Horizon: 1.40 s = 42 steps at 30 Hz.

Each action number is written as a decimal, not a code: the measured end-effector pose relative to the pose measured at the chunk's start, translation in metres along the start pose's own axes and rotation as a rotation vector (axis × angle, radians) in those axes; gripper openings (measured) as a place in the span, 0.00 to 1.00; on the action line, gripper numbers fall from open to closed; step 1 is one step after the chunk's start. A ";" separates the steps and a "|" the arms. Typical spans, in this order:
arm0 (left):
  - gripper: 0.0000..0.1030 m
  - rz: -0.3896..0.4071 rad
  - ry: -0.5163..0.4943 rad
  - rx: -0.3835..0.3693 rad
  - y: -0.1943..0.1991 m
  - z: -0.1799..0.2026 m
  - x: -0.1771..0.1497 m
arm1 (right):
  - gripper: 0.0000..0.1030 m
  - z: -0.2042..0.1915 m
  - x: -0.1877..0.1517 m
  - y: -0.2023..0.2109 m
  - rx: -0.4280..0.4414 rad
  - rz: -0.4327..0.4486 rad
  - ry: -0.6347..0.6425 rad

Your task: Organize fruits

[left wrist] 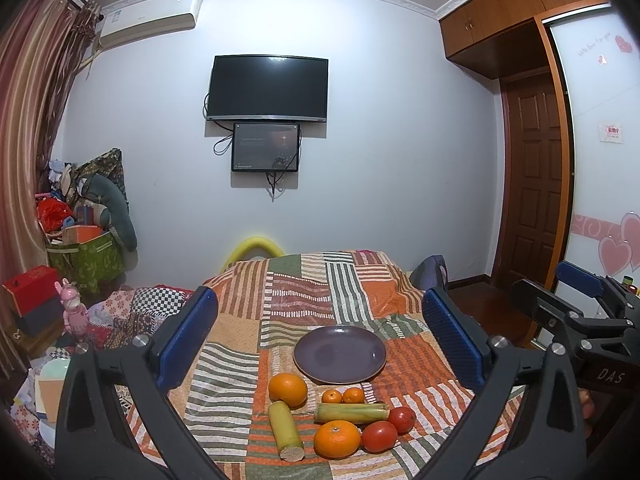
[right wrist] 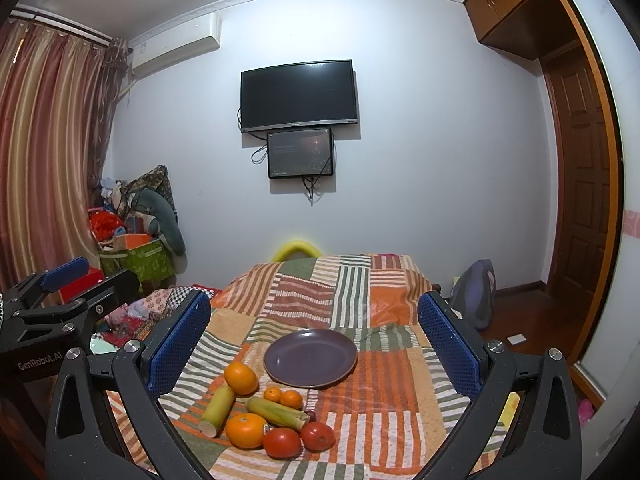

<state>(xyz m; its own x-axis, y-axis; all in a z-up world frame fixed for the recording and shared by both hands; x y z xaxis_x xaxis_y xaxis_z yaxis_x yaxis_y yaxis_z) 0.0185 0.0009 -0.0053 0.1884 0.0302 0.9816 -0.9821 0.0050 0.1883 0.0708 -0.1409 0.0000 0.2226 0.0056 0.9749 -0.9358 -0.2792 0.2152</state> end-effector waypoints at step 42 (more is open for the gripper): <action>0.66 -0.279 -0.005 -0.006 -0.074 -0.023 -0.048 | 0.74 0.020 -0.039 -0.053 0.088 -0.207 0.019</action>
<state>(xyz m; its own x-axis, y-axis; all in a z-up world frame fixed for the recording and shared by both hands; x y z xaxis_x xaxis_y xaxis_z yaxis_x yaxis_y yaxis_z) 0.0826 0.0219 -0.0668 0.4514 0.0217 0.8921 -0.8923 0.0179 0.4511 0.1175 -0.1453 -0.0506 0.4016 0.0893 0.9114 -0.8430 -0.3529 0.4060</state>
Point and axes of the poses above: each gripper's, at about its wrist camera, not at the fingertips, and y roughly against the way its jaws point, z to its right, x to its top, the point moved 2 cm from there along -y, roughly the way its jaws point, and after that the axes turned 1 degree about -z, right-handed, at the moved point
